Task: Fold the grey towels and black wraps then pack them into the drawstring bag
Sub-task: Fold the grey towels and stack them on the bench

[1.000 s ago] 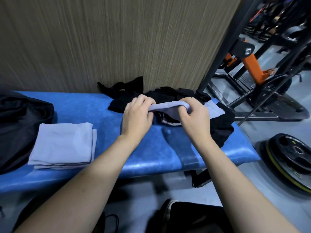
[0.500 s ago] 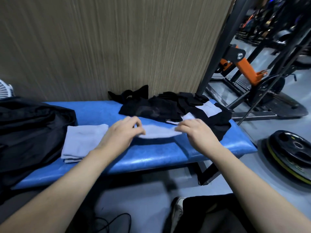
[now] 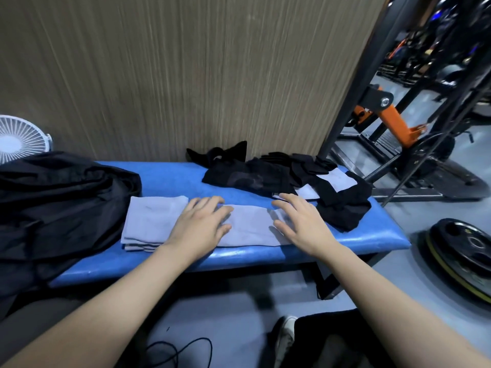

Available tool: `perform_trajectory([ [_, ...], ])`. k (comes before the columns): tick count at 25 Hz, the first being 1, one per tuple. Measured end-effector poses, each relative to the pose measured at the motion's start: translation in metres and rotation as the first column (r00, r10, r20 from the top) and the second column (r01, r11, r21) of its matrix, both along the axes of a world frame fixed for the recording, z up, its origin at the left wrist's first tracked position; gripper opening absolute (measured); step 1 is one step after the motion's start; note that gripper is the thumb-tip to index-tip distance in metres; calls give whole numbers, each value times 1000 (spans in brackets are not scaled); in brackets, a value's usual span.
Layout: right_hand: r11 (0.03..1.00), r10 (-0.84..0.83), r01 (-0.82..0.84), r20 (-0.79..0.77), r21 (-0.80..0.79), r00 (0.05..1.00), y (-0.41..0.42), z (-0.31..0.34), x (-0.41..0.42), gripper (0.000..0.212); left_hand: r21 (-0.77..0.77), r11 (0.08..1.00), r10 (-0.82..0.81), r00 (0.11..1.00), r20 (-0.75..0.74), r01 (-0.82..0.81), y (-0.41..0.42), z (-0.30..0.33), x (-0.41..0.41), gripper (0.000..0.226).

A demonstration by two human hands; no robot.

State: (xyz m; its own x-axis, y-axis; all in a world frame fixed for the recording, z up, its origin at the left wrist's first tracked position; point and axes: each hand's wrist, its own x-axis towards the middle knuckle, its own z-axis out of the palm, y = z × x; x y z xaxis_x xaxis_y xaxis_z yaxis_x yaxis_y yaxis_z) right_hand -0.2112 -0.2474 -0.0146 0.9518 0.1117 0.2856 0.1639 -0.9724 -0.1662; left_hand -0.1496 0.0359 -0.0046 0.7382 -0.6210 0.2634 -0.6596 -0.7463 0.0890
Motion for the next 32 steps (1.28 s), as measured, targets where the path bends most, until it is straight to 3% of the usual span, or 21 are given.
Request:
perform_trajectory([
  [4,996,-46,18,-318,-93,947,-9,-16,0,87,287,956,119,974,-193,-60,-3,-3,4,60],
  [8,994,-79,45,-363,-102,928,-16,-18,-1,85,404,913,142,966,-214,-45,-4,-3,7,64],
  [12,990,-132,103,-384,-93,914,-30,-14,-5,84,385,923,106,972,-208,-18,-9,0,7,68],
  [18,963,-167,227,-338,147,926,-45,1,-19,67,252,965,4,961,-278,69,4,12,13,69],
  [25,926,-238,333,-407,179,882,-55,14,-22,61,156,988,21,966,-257,20,24,8,18,56],
  [32,746,-200,412,-413,523,888,-41,19,-22,37,127,992,15,968,-251,17,19,7,18,52],
])
